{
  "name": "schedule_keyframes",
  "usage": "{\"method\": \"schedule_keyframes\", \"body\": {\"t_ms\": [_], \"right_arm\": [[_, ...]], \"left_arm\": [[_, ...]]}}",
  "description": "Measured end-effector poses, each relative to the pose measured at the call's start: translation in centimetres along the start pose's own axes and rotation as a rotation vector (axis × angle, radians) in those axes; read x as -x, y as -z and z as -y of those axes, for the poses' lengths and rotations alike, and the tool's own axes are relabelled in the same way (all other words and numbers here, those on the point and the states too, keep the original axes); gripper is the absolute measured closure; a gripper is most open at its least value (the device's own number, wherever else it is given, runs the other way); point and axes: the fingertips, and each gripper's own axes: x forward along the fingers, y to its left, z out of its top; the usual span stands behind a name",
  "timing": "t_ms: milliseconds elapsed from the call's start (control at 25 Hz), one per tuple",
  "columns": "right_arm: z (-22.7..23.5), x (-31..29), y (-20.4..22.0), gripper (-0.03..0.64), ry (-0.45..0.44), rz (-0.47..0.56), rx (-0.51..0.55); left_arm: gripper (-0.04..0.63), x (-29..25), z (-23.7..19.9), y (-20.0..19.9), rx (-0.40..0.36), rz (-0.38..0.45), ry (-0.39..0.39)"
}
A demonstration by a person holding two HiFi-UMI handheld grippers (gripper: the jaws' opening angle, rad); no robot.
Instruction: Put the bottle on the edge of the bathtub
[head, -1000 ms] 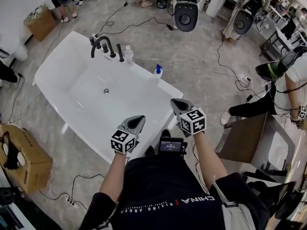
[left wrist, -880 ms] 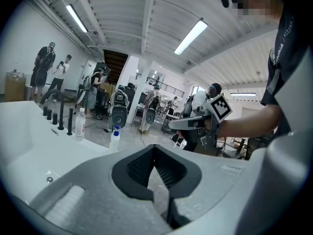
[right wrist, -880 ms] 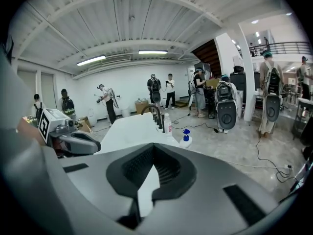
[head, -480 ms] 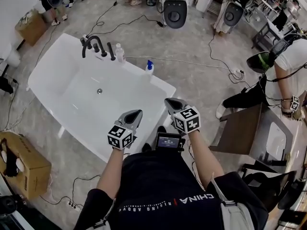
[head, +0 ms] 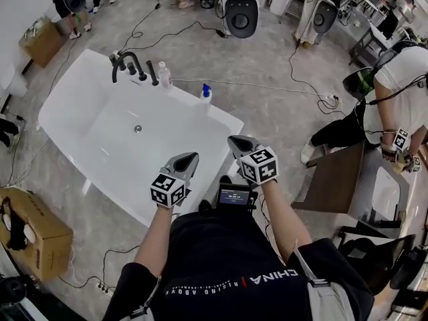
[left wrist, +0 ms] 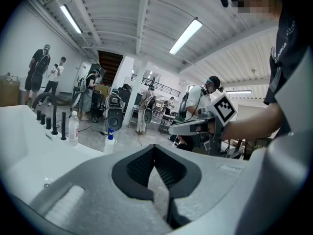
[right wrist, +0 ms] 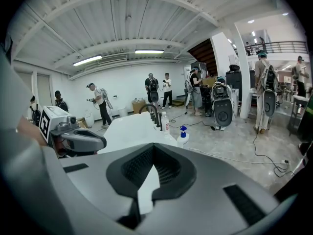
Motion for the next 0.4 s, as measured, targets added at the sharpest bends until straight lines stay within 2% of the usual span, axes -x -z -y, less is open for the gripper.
{"method": "schedule_keyframes", "body": {"t_ms": [400], "right_arm": [[0.11, -0.31, -0.03, 0.604, 0.0, -0.009, 0.002]], "left_arm": [[0.586, -0.38, -0.2, -0.17, -0.004, 0.003, -0.001]]}}
